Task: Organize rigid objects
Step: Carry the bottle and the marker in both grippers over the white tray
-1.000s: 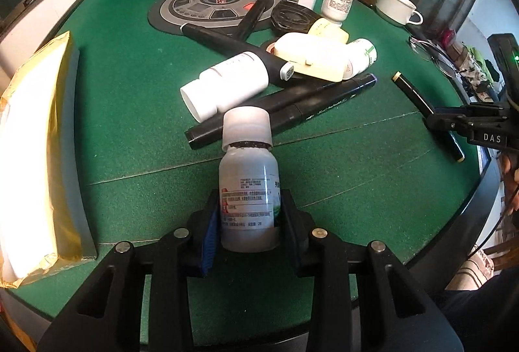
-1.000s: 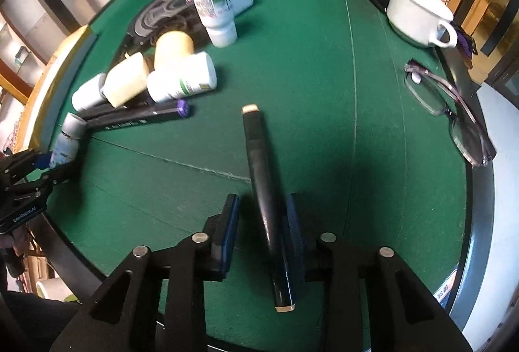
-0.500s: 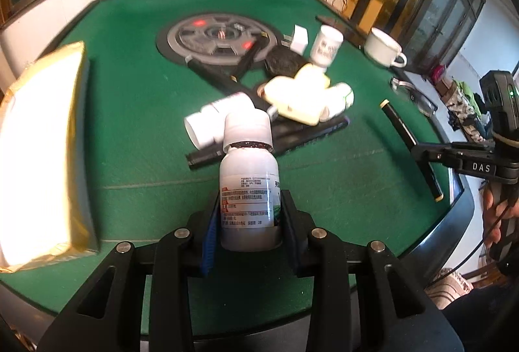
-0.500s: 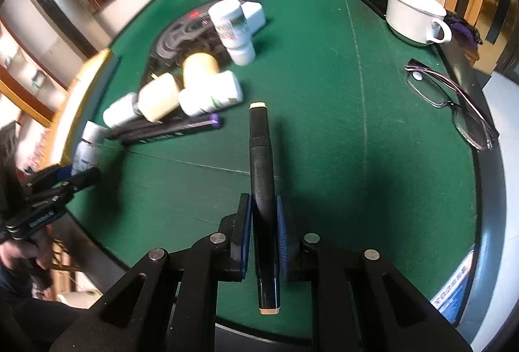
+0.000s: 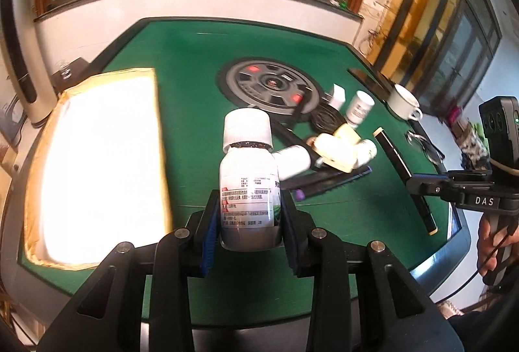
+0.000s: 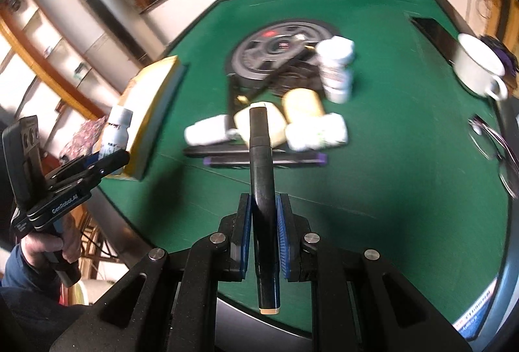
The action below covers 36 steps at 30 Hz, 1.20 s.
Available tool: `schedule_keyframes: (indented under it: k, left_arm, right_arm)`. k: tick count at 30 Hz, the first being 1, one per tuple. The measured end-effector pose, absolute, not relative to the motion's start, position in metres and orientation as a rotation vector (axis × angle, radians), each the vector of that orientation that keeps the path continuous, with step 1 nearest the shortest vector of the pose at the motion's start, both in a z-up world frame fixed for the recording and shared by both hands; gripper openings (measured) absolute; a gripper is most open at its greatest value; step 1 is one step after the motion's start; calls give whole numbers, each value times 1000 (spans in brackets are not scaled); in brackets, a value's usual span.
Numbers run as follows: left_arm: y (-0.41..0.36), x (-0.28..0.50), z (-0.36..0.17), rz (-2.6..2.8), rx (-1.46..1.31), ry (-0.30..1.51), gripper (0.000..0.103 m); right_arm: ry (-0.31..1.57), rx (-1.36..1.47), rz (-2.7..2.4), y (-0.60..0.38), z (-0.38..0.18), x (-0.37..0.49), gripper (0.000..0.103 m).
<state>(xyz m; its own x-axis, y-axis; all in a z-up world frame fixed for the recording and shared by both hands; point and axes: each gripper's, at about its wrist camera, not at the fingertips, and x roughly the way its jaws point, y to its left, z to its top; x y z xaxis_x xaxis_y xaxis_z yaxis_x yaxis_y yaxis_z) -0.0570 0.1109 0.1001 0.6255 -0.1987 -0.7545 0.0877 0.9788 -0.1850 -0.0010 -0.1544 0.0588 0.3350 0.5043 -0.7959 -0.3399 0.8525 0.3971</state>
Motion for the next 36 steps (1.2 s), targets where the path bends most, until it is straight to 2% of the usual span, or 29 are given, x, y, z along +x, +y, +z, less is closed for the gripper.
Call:
schedule_keyframes:
  k: [20,30,36]
  left_arm:
    - [239,-60,100,-20,-253,826,32]
    - [268,-13,93,-66,-269,857,32]
    - [288,29,66,-66,-369,937,32]
  right_arm:
    - [1144,44,860,57,78,27,14]
    - [1178,126,824,113,77,63,14]
    - [1216,150,738,131,63,94,14]
